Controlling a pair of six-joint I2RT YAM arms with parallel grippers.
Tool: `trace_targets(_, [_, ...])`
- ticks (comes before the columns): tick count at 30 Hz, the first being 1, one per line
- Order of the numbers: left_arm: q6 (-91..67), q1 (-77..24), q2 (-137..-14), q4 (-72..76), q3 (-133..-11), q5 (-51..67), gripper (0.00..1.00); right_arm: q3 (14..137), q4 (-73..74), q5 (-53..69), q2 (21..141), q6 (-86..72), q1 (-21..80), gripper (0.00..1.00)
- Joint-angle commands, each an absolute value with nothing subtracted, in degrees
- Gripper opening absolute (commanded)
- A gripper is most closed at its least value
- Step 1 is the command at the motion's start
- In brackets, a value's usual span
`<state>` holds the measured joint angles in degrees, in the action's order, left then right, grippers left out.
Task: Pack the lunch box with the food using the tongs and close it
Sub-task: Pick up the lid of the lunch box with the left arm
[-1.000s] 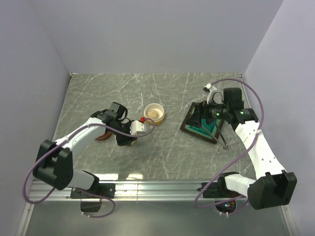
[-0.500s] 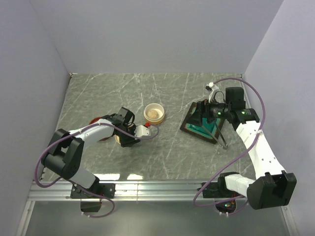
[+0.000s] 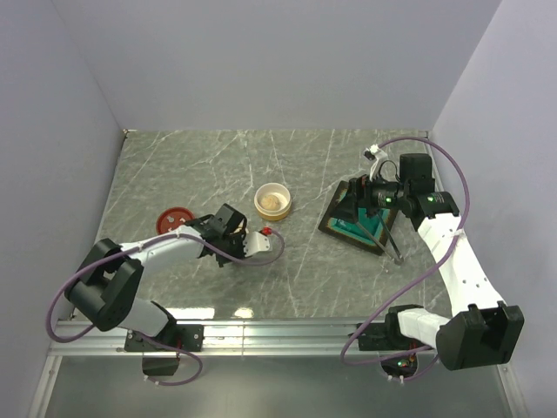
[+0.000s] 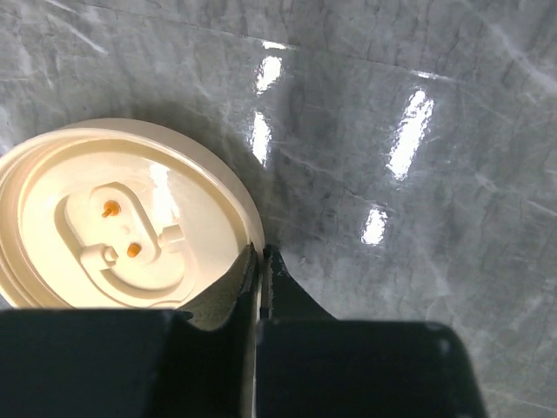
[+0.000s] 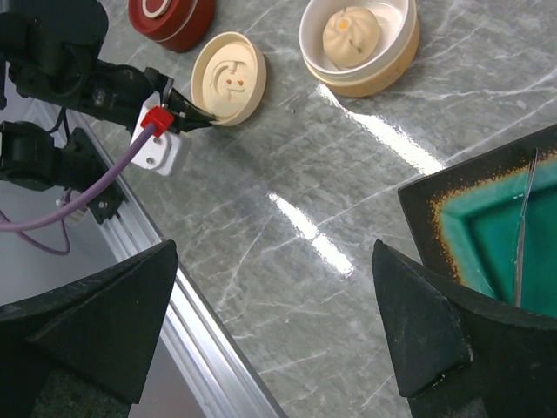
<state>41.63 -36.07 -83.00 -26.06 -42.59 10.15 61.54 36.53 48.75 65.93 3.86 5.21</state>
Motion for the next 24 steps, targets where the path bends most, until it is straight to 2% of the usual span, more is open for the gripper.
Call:
trace_targets(1, [36.8,-37.6,-85.7,-29.8,-38.2,9.5,0.01,63.7,34.5,50.0,65.8,3.8,4.7,1.0])
trace_targets(2, [36.7,-37.8,-86.0,-29.4,-38.0,9.4,0.02,63.6,34.5,50.1,65.8,3.9,4.7,1.0])
trace_targets(6, [34.5,-38.0,-89.5,-28.0,-38.9,8.4,0.2,64.1,34.9,50.1,66.1,4.1,4.7,1.0])
trace_targets(8, [34.0,-38.0,-90.6,-28.4,-40.3,8.6,0.21,64.3,35.0,50.1,66.3,4.4,4.6,1.0])
trace_targets(11, [34.5,-38.0,-92.5,-28.8,-41.5,8.3,0.2,64.8,34.7,50.4,66.7,4.2,4.7,1.0])
trace_targets(13, [34.5,-38.0,-93.0,-30.0,-43.1,8.7,0.08,65.1,34.3,50.7,67.0,3.9,4.6,1.0])
trace_targets(15, [33.8,-38.0,-90.9,-33.6,-45.1,10.4,0.0,65.4,33.4,50.8,67.2,3.7,4.7,1.0])
trace_targets(18, [32.3,-38.0,-83.1,-41.7,-51.8,14.8,0.0,66.1,31.4,51.5,67.4,2.2,4.6,1.0])
trace_targets(22, [33.1,-37.4,-73.6,-51.7,-70.7,23.8,0.0,67.5,27.6,52.8,68.3,0.1,4.7,1.0])
trace_targets(23, [34.0,-36.6,-72.5,-53.9,-73.6,27.3,0.0,67.8,26.7,53.3,68.5,-1.4,4.7,1.0])
trace_targets(24, [33.8,-34.2,-69.5,-54.7,-75.5,36.0,0.0,68.2,25.0,53.7,68.9,-2.5,4.8,1.0])
